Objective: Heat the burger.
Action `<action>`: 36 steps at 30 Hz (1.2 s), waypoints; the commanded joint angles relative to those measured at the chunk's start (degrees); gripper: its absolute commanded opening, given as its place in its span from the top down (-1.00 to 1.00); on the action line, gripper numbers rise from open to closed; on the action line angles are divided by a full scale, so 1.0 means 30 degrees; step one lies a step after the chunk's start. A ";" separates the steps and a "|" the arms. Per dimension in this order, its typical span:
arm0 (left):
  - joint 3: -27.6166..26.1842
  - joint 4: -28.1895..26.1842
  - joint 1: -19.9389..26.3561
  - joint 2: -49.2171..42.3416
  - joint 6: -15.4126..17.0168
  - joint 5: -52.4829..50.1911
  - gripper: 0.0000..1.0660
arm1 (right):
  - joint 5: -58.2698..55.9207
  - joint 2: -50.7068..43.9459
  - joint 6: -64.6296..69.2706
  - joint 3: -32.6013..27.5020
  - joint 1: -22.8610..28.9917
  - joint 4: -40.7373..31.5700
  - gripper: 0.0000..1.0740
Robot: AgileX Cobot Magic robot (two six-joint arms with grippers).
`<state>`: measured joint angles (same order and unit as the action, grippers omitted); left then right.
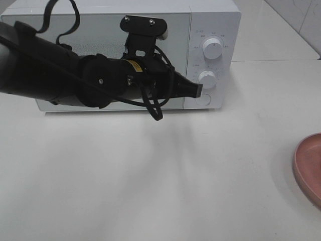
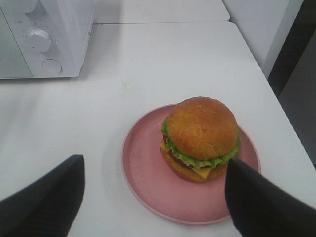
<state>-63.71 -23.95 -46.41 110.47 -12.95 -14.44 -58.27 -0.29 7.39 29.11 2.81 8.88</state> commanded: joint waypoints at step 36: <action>-0.0172 0.2769 0.7773 -0.7659 0.1299 2.5210 -0.87 | 0.0229 -0.0477 -0.0019 -0.0115 -0.0076 -0.0038 -0.36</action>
<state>-63.88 -16.33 -27.44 89.61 -9.11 57.41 -58.27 -0.29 7.39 29.11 2.81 8.88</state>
